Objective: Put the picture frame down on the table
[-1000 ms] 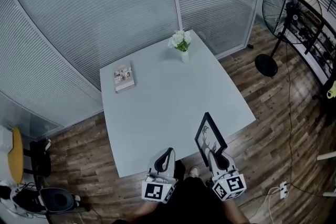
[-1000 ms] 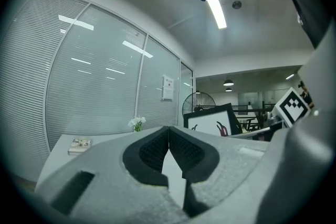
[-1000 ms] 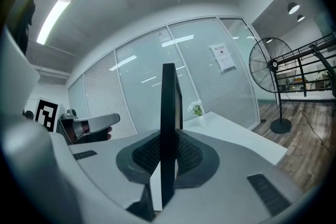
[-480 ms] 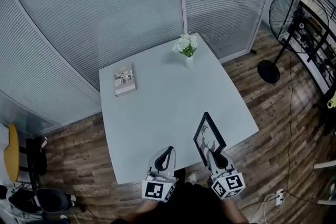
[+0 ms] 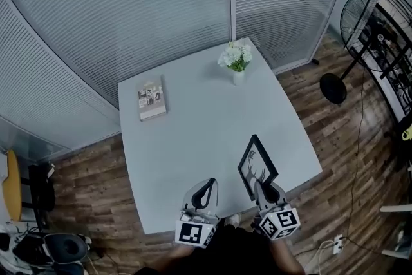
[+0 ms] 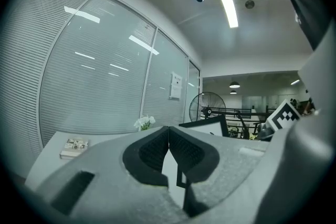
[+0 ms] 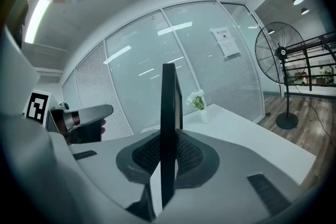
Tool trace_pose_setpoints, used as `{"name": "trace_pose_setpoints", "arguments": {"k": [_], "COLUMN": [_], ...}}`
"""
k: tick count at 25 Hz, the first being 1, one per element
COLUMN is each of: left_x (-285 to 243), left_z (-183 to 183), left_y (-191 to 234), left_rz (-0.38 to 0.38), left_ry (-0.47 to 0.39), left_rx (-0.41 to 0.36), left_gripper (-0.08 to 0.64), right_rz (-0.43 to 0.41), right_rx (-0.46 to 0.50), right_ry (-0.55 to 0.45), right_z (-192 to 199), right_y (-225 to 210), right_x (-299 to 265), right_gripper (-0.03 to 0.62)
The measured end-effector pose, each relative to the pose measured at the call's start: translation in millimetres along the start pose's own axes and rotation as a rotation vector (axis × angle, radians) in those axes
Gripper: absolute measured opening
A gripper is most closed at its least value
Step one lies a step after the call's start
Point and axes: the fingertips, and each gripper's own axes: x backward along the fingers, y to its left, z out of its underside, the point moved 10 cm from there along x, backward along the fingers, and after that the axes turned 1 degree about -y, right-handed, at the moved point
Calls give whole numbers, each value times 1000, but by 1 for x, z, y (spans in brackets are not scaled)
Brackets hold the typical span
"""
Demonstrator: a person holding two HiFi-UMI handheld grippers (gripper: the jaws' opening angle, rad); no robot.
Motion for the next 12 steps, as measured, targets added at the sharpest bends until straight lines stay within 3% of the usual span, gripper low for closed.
{"name": "trace_pose_setpoints", "arguments": {"k": [5, 12], "left_x": [-28, -54], "left_z": [3, 6], "left_y": [22, 45], "left_rz": [-7, 2], "left_ry": [-11, 52], "left_rx": [21, 36], "left_gripper": [15, 15], "right_rz": [8, 13], "right_rx": [-25, -62], "right_ry": [24, 56], "right_z": [1, 6], "right_y": [-14, -31], "right_x": [-46, -100], "right_gripper": [51, 51]}}
